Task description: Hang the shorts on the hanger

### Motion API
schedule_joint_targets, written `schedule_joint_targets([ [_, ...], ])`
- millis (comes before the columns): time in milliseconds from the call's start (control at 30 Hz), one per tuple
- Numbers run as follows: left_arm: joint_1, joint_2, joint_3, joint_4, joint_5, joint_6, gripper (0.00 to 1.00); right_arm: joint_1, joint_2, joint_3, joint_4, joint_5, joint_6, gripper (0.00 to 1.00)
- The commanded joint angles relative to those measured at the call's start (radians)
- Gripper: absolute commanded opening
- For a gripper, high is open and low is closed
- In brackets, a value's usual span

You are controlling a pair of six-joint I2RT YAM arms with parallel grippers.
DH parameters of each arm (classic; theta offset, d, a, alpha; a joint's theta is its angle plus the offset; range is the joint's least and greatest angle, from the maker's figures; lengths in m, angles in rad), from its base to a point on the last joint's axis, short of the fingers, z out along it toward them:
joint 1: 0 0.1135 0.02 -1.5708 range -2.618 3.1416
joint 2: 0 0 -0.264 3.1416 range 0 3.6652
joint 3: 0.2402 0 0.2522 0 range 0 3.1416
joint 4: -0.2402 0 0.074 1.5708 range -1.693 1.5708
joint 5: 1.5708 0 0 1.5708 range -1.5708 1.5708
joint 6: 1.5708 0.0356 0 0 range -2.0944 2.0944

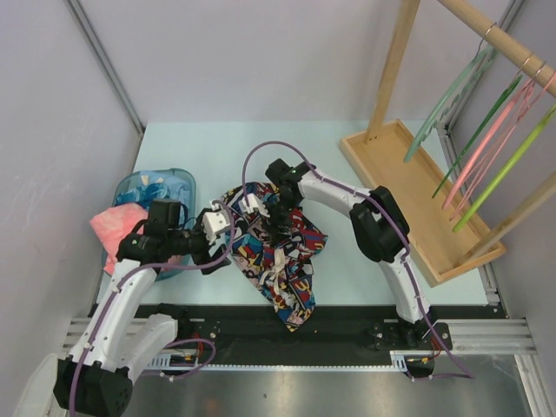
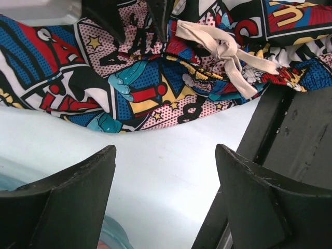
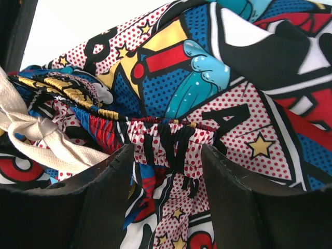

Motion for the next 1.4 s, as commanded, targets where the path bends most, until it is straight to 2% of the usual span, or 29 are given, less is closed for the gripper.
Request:
schedule_joint_targets([
  [0,0.007,-0.046,-0.014,0.024,-0.027,-0.026,0.82,0.009,0.003,0.021,0.001,-0.007,-0.040,0.61],
  [67,0.007,-0.054,-0.017,0.025,-0.028,-0.027,0.83,0.008,0.008,0.021,0.030,0.001,-0.004,0.67],
  [167,0.007,-0.052,-0.018,0.024,-0.031,-0.024,0.83,-0.005,0.017,0.039,0.055,0.002,0.031,0.82],
  [267,0.007,-0.049,-0.018,0.022,-0.031,-0.020,0.83,-0.012,0.025,0.059,0.047,0.004,0.037,0.84],
  [400,0.007,-0.042,-0.024,0.027,-0.041,-0.017,0.83,-0.005,0.049,0.092,-0.031,0.005,-0.024,0.70],
  [533,0.008,-0.052,-0.027,0.037,-0.061,-0.026,0.82,0.011,0.097,0.148,-0.141,0.004,-0.072,0.64],
  [633,0.008,-0.057,-0.032,0.044,-0.062,-0.038,0.82,0.021,0.115,0.188,-0.229,0.002,-0.093,0.50],
  [667,0.010,-0.056,-0.032,0.047,-0.064,-0.041,0.82,0.024,0.120,0.197,-0.245,0.007,-0.092,0.36],
  [700,0.010,-0.056,-0.032,0.054,-0.067,-0.047,0.81,0.026,0.120,0.211,-0.264,0.022,-0.081,0.28],
  [733,0.011,-0.054,-0.031,0.057,-0.065,-0.057,0.81,0.024,0.114,0.216,-0.258,0.034,-0.054,0.17],
  [767,0.014,-0.049,-0.029,0.063,-0.065,-0.064,0.79,0.023,0.089,0.214,-0.241,0.047,0.033,0.00],
  [833,0.029,-0.051,-0.023,0.092,-0.058,-0.096,0.78,-0.003,0.043,0.199,-0.169,0.068,0.124,0.00],
  [867,0.037,-0.048,-0.021,0.103,-0.039,-0.109,0.77,-0.014,-0.012,0.194,-0.134,0.077,0.237,0.00],
  [933,0.059,-0.042,-0.012,0.145,-0.015,-0.145,0.76,-0.060,-0.066,0.191,-0.001,0.108,0.360,0.00],
  [967,0.065,-0.036,-0.008,0.160,0.002,-0.159,0.77,-0.081,-0.096,0.191,0.056,0.123,0.514,0.00],
  [1000,0.072,-0.011,0.008,0.187,0.011,-0.176,0.77,-0.124,-0.144,0.191,0.173,0.160,0.581,0.00],
  [1100,0.083,0.053,0.052,0.244,0.022,-0.237,0.77,-0.182,-0.216,0.219,0.330,0.255,0.790,0.00],
  [1200,0.114,0.133,0.092,0.302,0.040,-0.323,0.79,-0.241,-0.250,0.270,0.395,0.351,0.914,0.00],
  [1367,0.138,0.246,0.127,0.346,0.094,-0.449,0.81,-0.273,-0.299,0.251,0.497,0.491,1.010,0.00],
])
